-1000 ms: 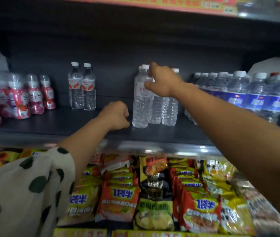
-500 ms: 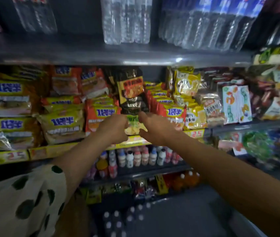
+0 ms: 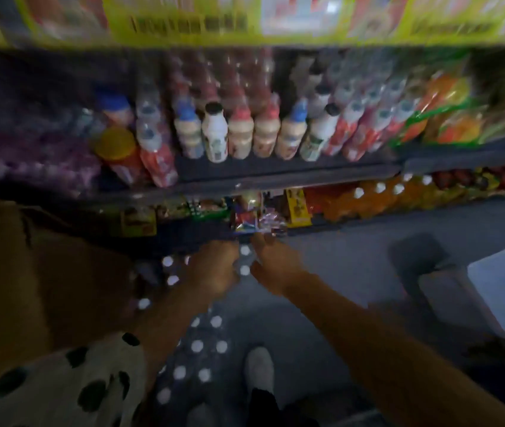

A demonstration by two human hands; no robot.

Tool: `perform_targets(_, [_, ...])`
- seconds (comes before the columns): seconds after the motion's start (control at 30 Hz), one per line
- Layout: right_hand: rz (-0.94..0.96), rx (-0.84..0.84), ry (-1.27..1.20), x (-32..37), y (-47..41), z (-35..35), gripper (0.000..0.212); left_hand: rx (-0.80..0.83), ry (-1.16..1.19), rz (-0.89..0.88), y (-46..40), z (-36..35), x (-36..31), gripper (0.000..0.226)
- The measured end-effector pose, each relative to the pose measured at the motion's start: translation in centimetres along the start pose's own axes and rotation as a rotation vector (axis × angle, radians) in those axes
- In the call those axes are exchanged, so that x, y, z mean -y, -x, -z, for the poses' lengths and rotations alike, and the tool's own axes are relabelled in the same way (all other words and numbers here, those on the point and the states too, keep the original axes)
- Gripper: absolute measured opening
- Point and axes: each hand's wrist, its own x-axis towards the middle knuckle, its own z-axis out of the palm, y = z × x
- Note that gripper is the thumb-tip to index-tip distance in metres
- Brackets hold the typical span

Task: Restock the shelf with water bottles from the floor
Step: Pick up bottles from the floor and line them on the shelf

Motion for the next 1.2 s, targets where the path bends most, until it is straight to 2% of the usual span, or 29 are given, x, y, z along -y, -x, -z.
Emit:
perform_targets(0.13, [-0.060,0.059,0.014,-3.2,-5.9,-10.4,0.053,0.077,0.007,0.059,-6.2,-9.0,4.1,0.031])
perform_targets(0.3, [-0.063,0.135,0.113,-6.1,-12.1,-20.7,0.064,0.120,-0.021,0.144,-12.2,-17.3,9.0,0.036])
perform_targets(0.5, [-0.034,0.167,0.204,-7.7,-16.3,-27.2,0.061,0.075,-0.053,0.205,-16.3,-21.8,11.5,0.030])
perform_targets(0.67, [0.012,0.165,0.201,-7.7,-17.5,-28.6,0.044,0.067,-0.034,0.178,-16.6,-22.8,12.0,0.030])
perform_targets(0.8, [0.036,0.216,0.111,-7.6,-16.1,-25.1,0.049,0.079,0.013,0.176,-15.3,-20.7,11.8,0.035])
perform_targets(0.9, [0.090,0.213,0.063,-6.9,-12.4,-19.5,0.055,0.092,0.054,0.169,-12.4,-17.1,10.2,0.038])
perform_targets(1.0, [0.145,0.192,0.006,-5.4,-7.5,-11.2,0.058,0.095,0.077,0.100,-8.1,-11.1,7.4,0.034])
perform_targets(1.1, [0.169,0.097,-0.039,-3.3,-2.0,-1.7,0.050,0.068,0.058,0.020,-2.9,-3.8,3.8,0.025])
perform_targets(1.2, [0.263,0.007,-0.019,-0.6,4.0,8.7,0.044,0.003,0.024,-0.066,3.4,4.8,-0.2,0.026])
